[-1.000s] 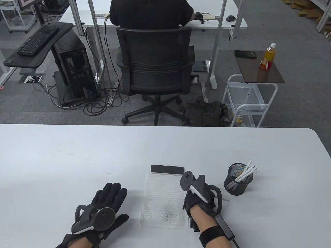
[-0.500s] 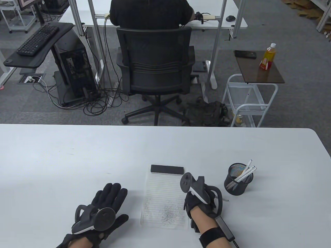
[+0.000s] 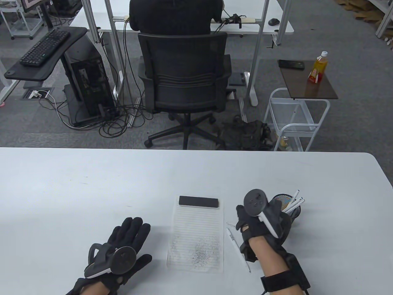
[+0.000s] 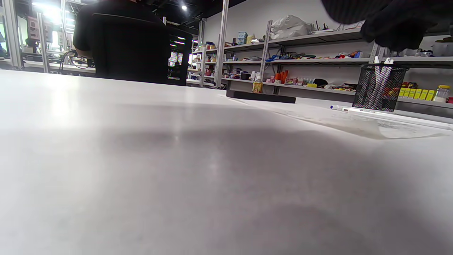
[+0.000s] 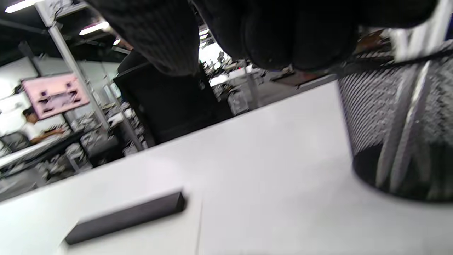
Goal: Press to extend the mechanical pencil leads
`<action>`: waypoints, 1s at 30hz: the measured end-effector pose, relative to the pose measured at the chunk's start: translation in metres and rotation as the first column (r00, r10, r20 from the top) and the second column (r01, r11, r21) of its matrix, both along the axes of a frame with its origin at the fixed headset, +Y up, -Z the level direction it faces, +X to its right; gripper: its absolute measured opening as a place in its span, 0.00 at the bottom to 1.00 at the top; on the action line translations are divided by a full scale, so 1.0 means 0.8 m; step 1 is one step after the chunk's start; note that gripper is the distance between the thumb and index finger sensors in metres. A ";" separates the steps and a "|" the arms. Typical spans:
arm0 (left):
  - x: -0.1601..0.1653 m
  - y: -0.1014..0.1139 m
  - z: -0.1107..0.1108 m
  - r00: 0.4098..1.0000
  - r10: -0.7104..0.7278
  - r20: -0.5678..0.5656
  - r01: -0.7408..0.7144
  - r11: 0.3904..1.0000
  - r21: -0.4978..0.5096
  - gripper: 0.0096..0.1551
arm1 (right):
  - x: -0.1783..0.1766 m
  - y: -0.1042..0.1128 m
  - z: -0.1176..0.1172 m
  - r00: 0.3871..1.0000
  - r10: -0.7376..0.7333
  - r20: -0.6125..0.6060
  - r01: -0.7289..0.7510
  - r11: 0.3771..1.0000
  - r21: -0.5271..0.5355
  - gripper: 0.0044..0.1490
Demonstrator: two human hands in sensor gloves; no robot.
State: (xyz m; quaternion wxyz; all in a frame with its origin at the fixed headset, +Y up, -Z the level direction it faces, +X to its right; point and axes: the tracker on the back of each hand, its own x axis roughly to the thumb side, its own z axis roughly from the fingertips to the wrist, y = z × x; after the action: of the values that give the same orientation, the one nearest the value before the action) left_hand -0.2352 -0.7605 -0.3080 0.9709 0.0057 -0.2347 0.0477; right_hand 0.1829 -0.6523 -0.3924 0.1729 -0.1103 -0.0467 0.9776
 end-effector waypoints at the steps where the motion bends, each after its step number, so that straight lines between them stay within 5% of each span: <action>1: -0.001 0.000 0.000 1.000 0.001 -0.002 -0.001 1.000 0.002 0.55 | 0.024 0.010 -0.006 0.999 -0.001 0.053 0.000 1.000 0.020 0.38; 7: -0.003 0.000 0.000 1.000 0.006 -0.011 -0.006 1.000 0.005 0.55 | 0.122 0.027 -0.028 0.962 -0.141 0.233 0.113 0.985 0.129 0.41; 12: -0.004 -0.003 -0.002 1.000 -0.008 -0.019 0.008 1.000 -0.002 0.55 | 0.162 0.005 -0.050 0.931 -0.177 0.318 0.182 0.983 0.012 0.42; 19: -0.017 0.000 -0.005 0.998 0.012 -0.055 -0.012 1.000 0.005 0.55 | 0.179 -0.036 -0.065 0.929 -0.192 0.315 0.221 0.973 -0.060 0.42; 30: -0.021 0.000 -0.005 0.997 0.014 -0.076 -0.014 1.000 0.008 0.55 | 0.177 -0.050 -0.067 0.940 -0.174 0.292 0.196 0.979 -0.049 0.32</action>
State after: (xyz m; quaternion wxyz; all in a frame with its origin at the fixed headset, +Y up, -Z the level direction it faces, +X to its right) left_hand -0.2523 -0.7603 -0.3117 0.9787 0.0126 -0.1979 0.0534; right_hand 0.3242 -0.6919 -0.4463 0.2510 -0.2612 -0.0228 0.9318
